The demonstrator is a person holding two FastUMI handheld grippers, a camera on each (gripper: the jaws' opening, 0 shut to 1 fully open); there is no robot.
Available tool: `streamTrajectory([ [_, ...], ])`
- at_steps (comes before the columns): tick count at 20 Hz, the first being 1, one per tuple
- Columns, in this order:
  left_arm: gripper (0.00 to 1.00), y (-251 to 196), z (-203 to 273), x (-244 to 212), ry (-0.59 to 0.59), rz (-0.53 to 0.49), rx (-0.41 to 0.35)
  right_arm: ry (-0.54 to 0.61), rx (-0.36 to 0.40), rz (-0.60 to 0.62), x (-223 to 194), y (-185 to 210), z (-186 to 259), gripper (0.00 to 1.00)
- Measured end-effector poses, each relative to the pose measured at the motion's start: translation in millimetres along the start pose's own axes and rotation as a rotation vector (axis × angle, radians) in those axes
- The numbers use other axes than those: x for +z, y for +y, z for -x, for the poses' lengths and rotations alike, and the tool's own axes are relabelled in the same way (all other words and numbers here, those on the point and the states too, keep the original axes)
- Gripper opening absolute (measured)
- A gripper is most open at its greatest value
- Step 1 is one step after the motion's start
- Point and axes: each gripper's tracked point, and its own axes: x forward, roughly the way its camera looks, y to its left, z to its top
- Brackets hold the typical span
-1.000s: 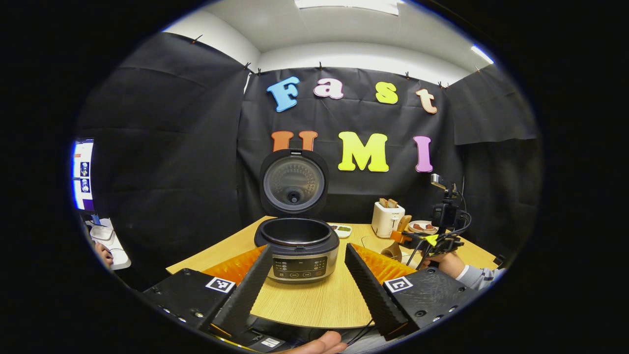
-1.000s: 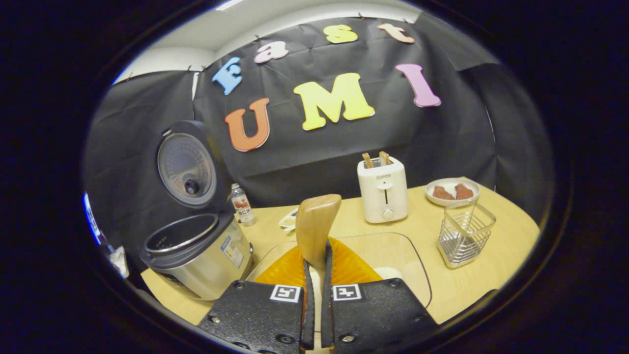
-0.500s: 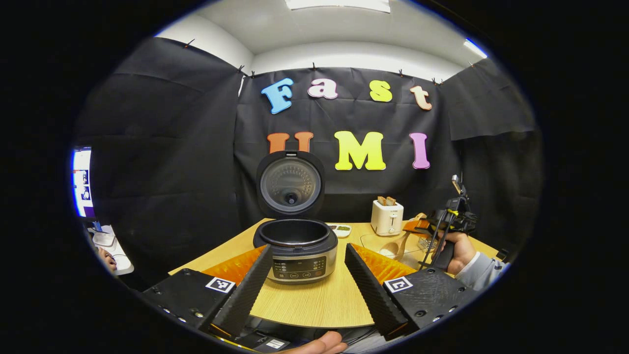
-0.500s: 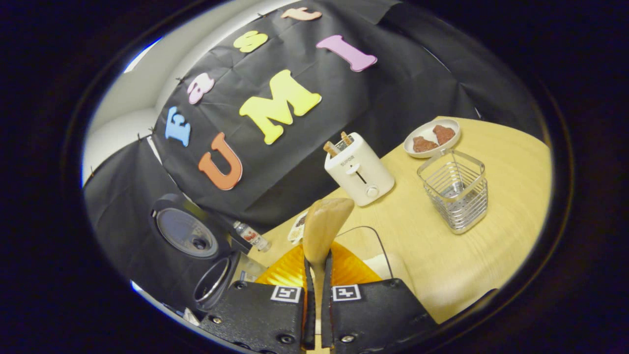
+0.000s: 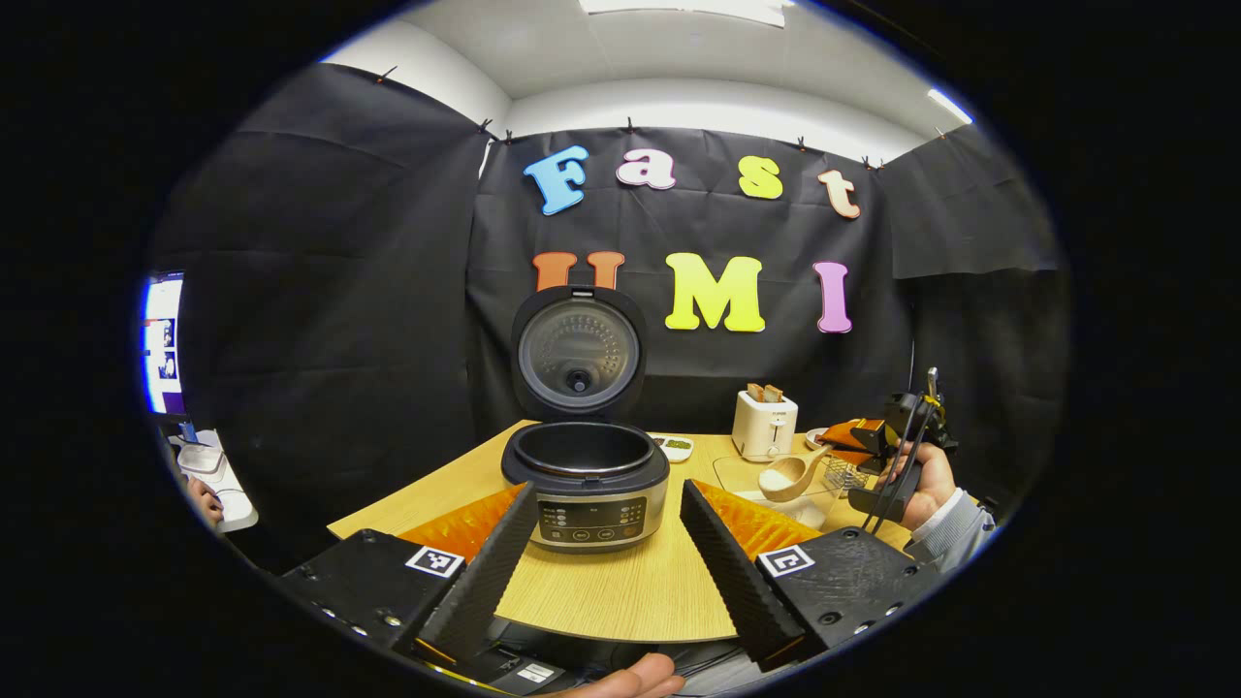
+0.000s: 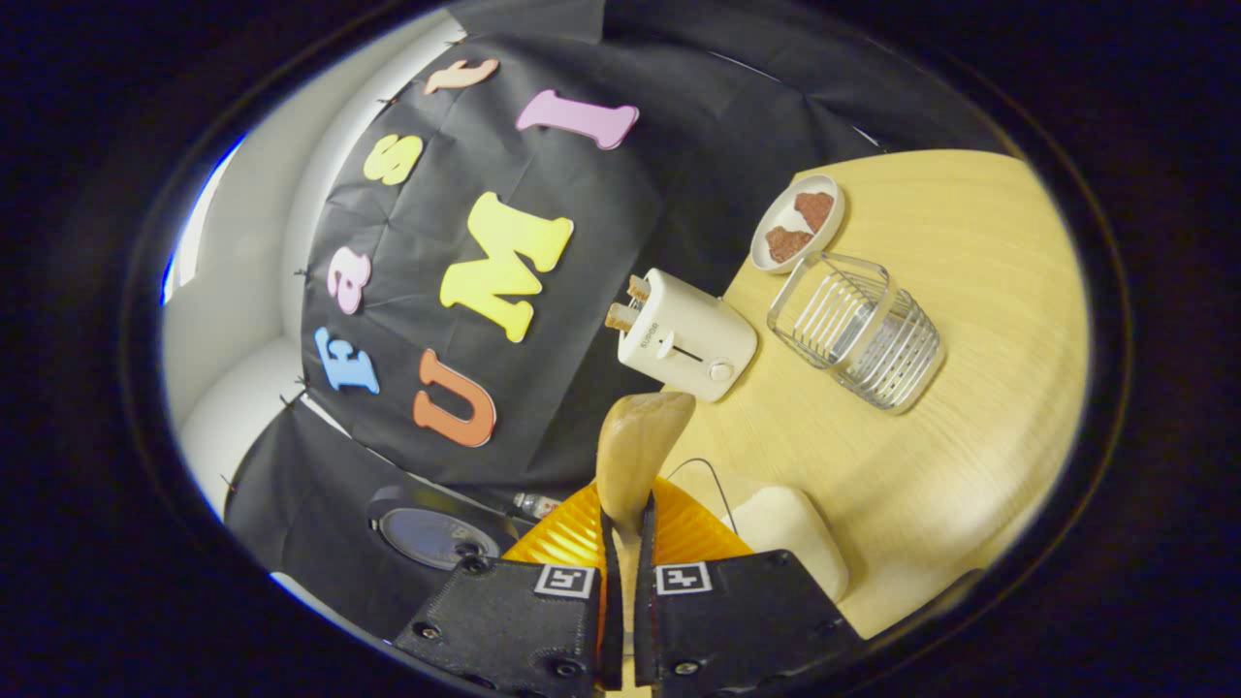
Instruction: Close the left gripper, press the button to open the rice cooker; take a wooden spoon from the chopstick holder with the right hand, scoop a spoonful of rice and pour it into the rice cooker, then put the wooden spoon back into the chopstick holder.
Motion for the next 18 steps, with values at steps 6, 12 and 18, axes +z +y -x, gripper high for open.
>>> streamTrajectory([
  [6,0.95,16,0,-8,0.018,0.001,0.025,-0.024,0.070,-0.293,6,14,10,0.09],
  [12,0.95,32,1,-12,0.024,0.007,0.040,-0.003,0.173,-0.501,-9,53,14,0.10],
  [18,0.95,49,10,-4,-0.006,0.020,0.039,0.056,0.191,-0.407,-47,108,-6,0.09],
])
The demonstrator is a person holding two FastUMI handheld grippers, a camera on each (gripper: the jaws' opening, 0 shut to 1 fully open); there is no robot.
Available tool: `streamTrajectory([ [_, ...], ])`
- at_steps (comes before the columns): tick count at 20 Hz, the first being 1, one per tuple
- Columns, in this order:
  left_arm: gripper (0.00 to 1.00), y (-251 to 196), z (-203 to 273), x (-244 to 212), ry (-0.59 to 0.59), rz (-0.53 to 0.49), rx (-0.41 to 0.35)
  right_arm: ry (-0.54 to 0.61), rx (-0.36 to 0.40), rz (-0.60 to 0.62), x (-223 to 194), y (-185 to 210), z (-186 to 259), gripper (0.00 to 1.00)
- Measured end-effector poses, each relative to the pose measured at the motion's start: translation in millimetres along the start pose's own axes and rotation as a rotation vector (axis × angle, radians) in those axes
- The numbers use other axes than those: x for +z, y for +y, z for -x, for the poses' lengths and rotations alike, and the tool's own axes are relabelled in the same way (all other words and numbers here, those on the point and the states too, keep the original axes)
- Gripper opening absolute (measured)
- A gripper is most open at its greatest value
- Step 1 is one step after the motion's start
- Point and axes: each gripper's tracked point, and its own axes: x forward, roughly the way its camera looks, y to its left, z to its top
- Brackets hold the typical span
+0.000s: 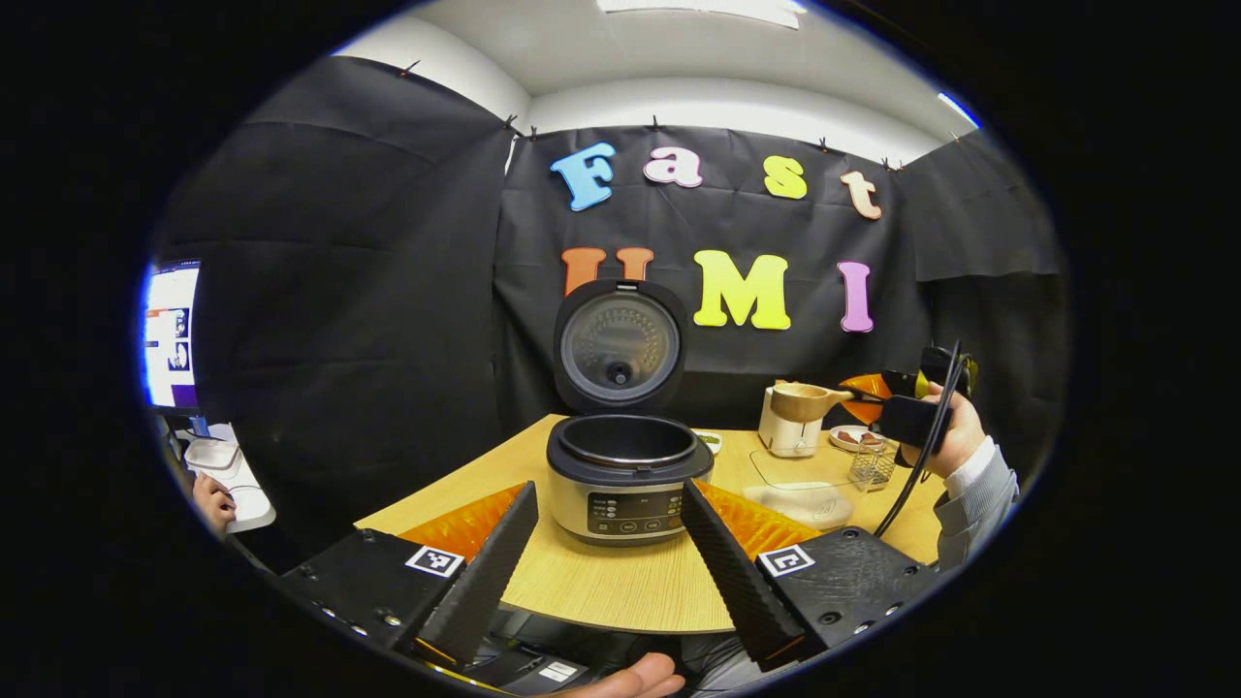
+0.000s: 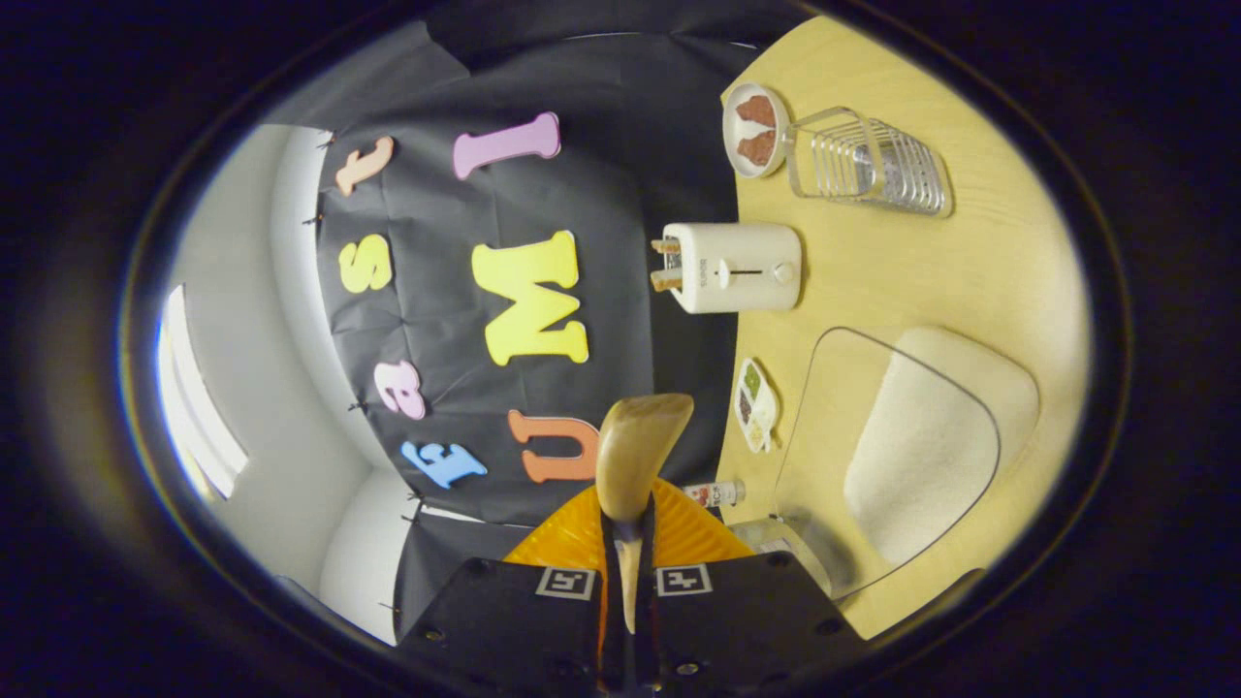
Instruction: Close the left gripper, press the button to open the rice cooker; take a wooden spoon from the chopstick holder with the right hand, scoop a spoonful of rice and pour it into the rice cooker, then put the wooden spoon back into the chopstick holder.
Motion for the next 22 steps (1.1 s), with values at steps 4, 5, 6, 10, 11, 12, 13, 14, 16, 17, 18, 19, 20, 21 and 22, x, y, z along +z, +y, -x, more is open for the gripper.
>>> streamTrajectory([
  [4,0.95,6,7,8,-0.016,0.043,-0.036,0.024,-0.059,0.137,-38,5,-27,0.10],
  [5,0.94,11,8,9,-0.022,0.045,-0.039,0.023,-0.068,0.189,-45,9,-33,0.10],
  [6,0.94,13,9,9,-0.027,0.046,-0.037,0.021,-0.067,0.235,-51,15,-39,0.09],
  [10,0.94,18,12,2,-0.011,0.042,-0.055,0.047,-0.097,0.483,-89,29,-70,0.10],
  [11,0.94,16,15,1,-0.006,0.049,-0.077,0.053,-0.110,0.567,-97,31,-77,0.10],
  [12,0.95,15,16,-1,-0.001,0.059,-0.096,0.052,-0.119,0.651,-102,32,-85,0.10],
  [13,0.95,15,18,-2,-0.001,0.066,-0.106,0.053,-0.125,0.730,-109,33,-90,0.10],
  [14,0.94,18,19,-2,-0.001,0.072,-0.109,0.050,-0.122,0.800,-115,37,-94,0.10],
  [16,0.94,24,22,-2,-0.008,0.071,-0.102,0.054,-0.101,0.905,-129,43,-103,0.10],
  [17,0.95,26,22,-2,-0.011,0.068,-0.098,0.060,-0.087,0.947,-136,43,-108,0.10],
  [18,0.94,26,22,-3,-0.010,0.065,-0.095,0.062,-0.083,1.000,-141,43,-113,0.10],
  [19,0.94,26,22,-2,-0.010,0.065,-0.093,0.055,-0.082,1.051,-145,43,-116,0.10],
  [20,0.95,26,23,-1,-0.013,0.068,-0.093,0.054,-0.083,1.107,-149,42,-120,0.10],
  [21,0.95,24,24,0,-0.015,0.071,-0.099,0.051,-0.074,1.152,-153,41,-123,0.10],
  [22,0.94,23,27,0,-0.018,0.075,-0.107,0.054,-0.062,1.190,-160,42,-124,0.10],
])
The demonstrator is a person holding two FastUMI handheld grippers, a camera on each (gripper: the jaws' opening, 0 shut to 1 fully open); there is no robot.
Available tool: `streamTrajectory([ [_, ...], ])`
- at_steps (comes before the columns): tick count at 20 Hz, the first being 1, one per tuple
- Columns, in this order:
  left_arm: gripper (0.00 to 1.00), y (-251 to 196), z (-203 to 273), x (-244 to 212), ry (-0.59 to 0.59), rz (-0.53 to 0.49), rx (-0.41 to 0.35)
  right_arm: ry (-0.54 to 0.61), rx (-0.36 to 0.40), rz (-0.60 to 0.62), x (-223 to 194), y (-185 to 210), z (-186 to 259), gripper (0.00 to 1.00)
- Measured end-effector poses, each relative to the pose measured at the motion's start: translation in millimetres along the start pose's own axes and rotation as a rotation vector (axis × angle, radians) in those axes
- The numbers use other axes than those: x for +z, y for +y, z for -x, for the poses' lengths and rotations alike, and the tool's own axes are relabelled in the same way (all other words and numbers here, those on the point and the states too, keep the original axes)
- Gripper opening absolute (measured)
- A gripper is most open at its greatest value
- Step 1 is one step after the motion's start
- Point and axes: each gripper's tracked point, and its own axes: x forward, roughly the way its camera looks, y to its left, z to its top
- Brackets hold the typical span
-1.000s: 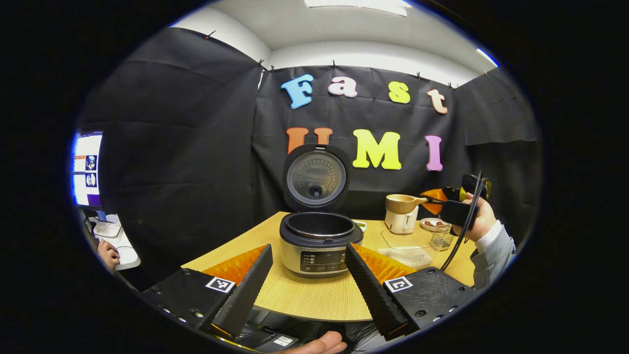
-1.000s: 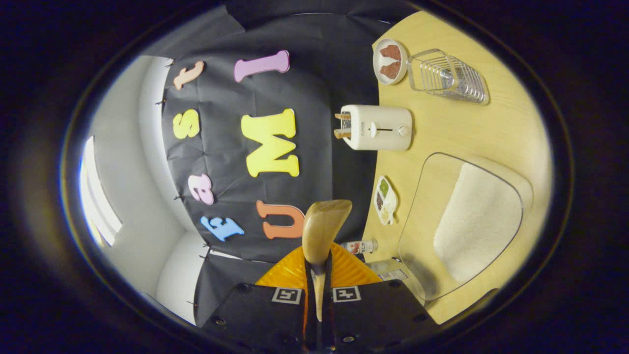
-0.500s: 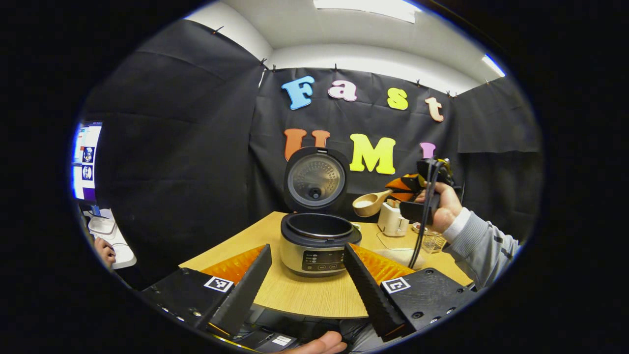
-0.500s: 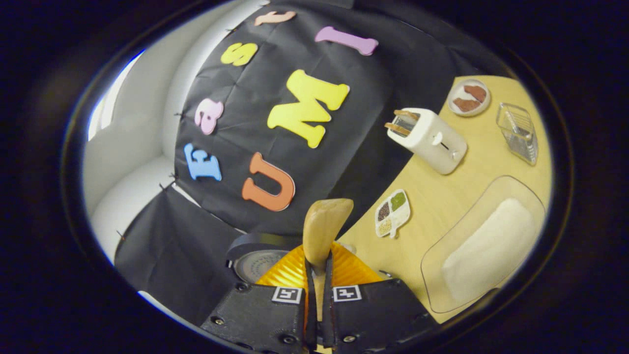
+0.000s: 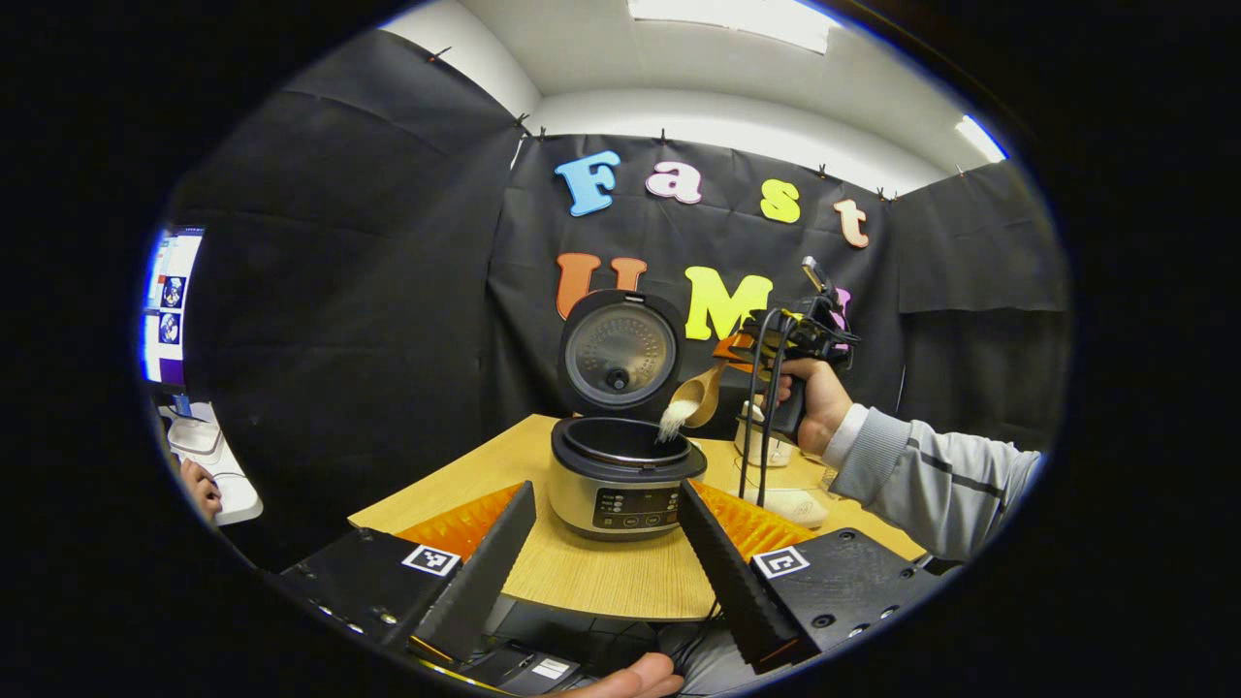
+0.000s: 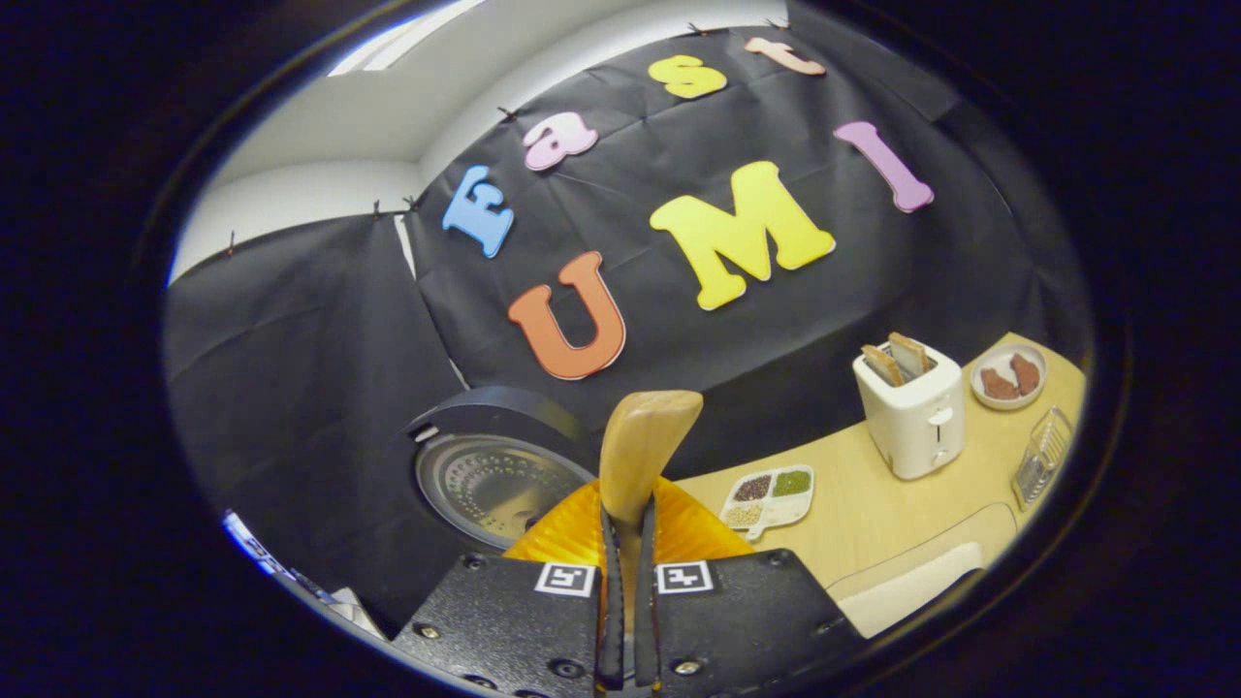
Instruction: Close the left gripper, press the button to open the rice cooker; take a wooden spoon from the chopstick holder with the right hand, scoop a spoonful of rice and pour it into the rice cooker, then put the wooden spoon back into the chopstick holder.
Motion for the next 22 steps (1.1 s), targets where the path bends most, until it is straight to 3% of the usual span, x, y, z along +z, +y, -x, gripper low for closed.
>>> streamTrajectory([
  [6,0.94,-4,0,-2,-0.001,-0.013,-0.012,-0.028,0.040,0.212,-14,31,1,0.10],
  [11,0.94,-7,1,-2,0.004,-0.026,-0.013,-0.006,0.072,0.273,-36,47,3,0.07],
  [22,0.95,-9,-5,-7,0.017,-0.035,0.012,0.046,0.179,0.532,-63,83,22,0.10],
])
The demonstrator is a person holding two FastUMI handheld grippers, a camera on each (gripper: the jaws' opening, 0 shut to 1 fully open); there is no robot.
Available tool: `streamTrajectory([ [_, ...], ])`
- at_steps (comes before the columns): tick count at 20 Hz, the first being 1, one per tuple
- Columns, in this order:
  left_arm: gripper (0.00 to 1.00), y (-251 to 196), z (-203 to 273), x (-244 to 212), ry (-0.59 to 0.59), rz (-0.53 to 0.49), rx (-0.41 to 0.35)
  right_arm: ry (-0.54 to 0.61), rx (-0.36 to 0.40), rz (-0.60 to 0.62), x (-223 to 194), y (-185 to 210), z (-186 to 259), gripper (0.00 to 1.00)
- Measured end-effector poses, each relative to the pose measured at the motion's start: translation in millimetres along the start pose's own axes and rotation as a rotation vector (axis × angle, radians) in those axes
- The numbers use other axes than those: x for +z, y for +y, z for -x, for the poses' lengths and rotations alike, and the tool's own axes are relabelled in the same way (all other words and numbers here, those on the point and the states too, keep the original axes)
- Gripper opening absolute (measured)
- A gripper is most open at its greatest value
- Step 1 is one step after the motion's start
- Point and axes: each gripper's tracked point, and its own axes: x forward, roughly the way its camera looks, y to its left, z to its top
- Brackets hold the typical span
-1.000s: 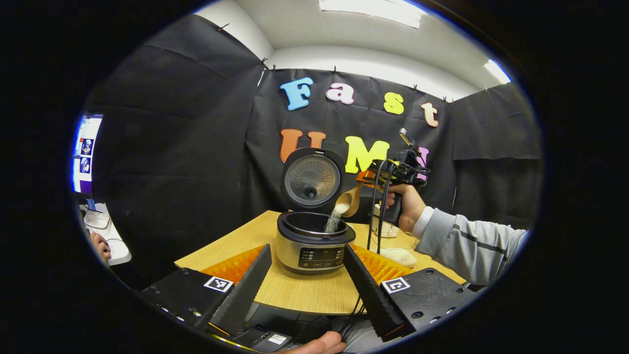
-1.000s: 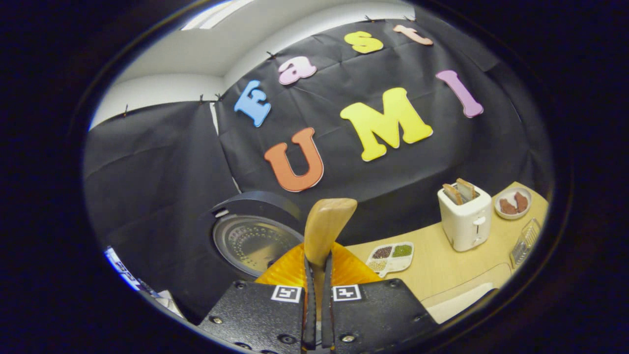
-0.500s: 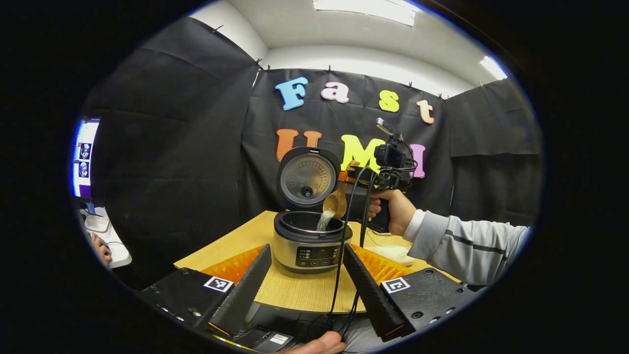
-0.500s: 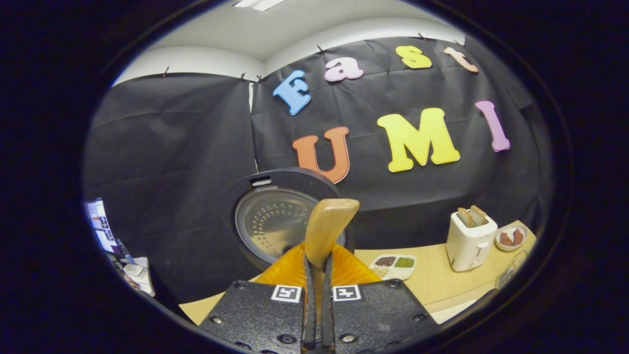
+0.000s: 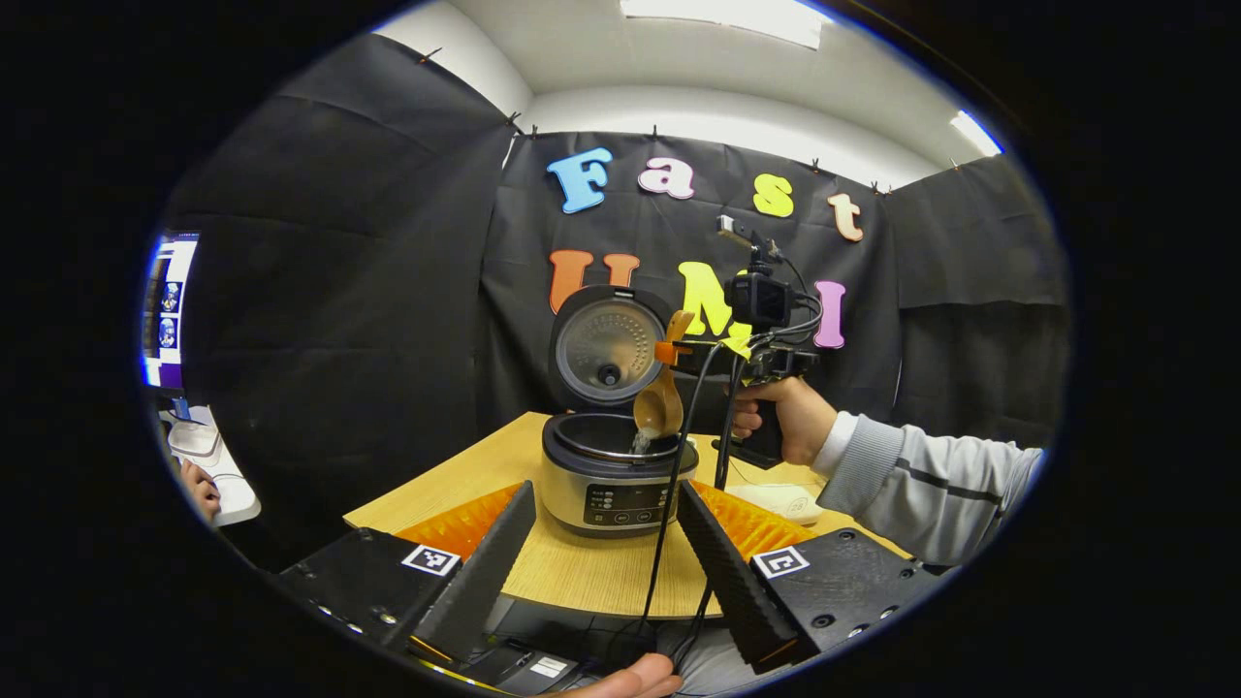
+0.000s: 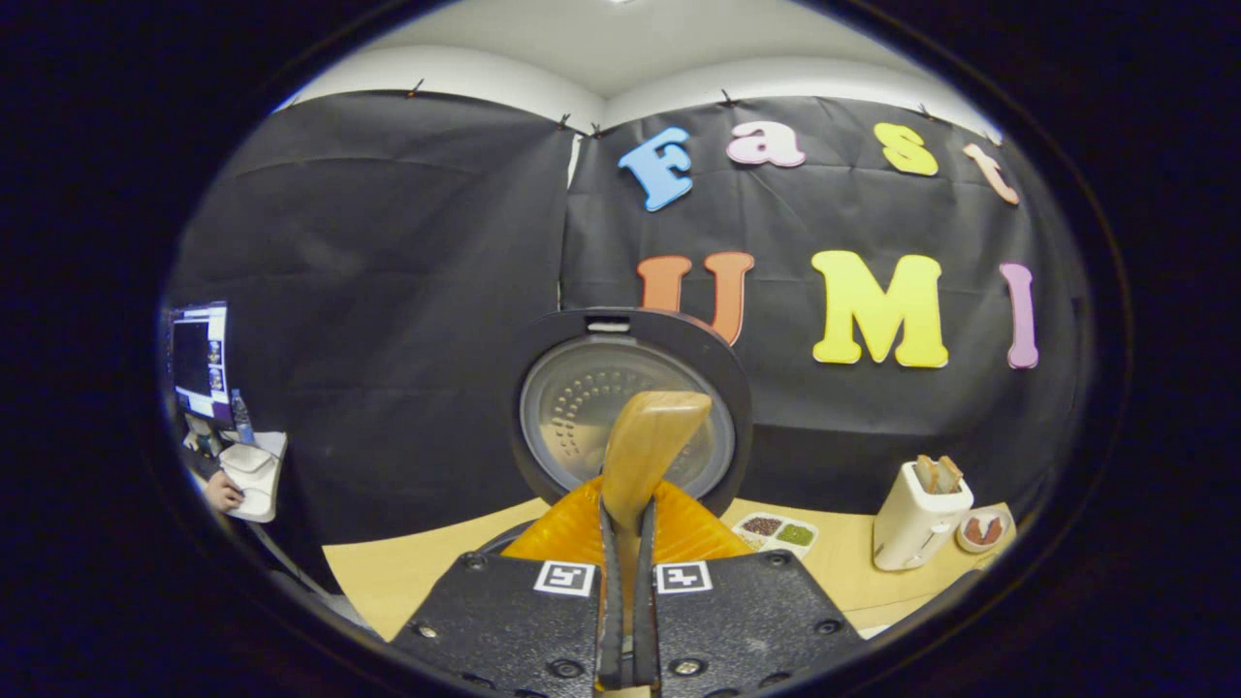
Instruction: Close the left gripper, press the button to open the rice cooker; take a wooden spoon from the chopstick holder with the right hand, scoop a spoonful of rice and pour it into the rice cooker, then put the wooden spoon back into the chopstick holder.
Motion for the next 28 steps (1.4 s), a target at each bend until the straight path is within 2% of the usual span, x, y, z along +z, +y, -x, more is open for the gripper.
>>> streamTrajectory([
  [3,0.95,0,0,-2,0.011,-0.013,0.001,-0.016,-0.045,0.162,14,1,14,0.10],
  [5,0.95,-3,-1,1,0.008,-0.004,0.007,-0.002,-0.074,0.227,6,1,15,0.07],
  [9,0.95,-17,-8,7,0.005,0.016,0.000,-0.007,-0.121,0.304,11,-9,27,0.10],
  [12,0.95,-28,-10,3,0.020,0.007,-0.016,-0.020,-0.164,0.303,17,-32,42,0.10],
  [19,0.94,-50,-15,2,0.030,-0.001,-0.030,-0.023,-0.290,0.259,30,-122,85,0.10],
  [28,0.95,-76,-9,33,-0.066,-0.020,-0.020,-0.028,-0.416,0.155,45,-235,166,0.10],
])
